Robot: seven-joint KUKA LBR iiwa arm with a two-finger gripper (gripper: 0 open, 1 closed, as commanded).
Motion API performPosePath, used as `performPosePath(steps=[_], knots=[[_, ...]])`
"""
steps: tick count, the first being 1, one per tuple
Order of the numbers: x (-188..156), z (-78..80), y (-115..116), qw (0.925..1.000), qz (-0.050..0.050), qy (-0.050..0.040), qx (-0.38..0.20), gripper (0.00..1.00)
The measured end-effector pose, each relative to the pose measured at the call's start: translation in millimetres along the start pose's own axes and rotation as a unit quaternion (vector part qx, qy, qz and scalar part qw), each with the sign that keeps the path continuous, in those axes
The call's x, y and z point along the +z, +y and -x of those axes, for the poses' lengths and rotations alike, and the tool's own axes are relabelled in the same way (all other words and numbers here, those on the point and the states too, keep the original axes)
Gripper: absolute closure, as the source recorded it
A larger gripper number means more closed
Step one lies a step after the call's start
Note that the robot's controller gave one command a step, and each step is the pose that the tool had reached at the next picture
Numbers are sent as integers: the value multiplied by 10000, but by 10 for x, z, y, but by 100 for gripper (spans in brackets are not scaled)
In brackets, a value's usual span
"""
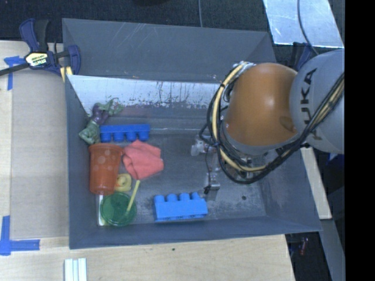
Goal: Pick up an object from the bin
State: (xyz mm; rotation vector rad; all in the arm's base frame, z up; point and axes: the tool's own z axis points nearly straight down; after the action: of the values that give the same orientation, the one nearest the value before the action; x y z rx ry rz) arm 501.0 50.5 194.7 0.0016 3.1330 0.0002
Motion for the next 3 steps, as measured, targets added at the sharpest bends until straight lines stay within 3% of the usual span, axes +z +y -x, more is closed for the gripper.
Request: performPosePath(steps=[1,2,3], knots=[[182,30,272,10000,6,21,96,0],[-222,-75,320,9957,3,16,-931,0],[154,244,517,9978,9,-37,-666,0]])
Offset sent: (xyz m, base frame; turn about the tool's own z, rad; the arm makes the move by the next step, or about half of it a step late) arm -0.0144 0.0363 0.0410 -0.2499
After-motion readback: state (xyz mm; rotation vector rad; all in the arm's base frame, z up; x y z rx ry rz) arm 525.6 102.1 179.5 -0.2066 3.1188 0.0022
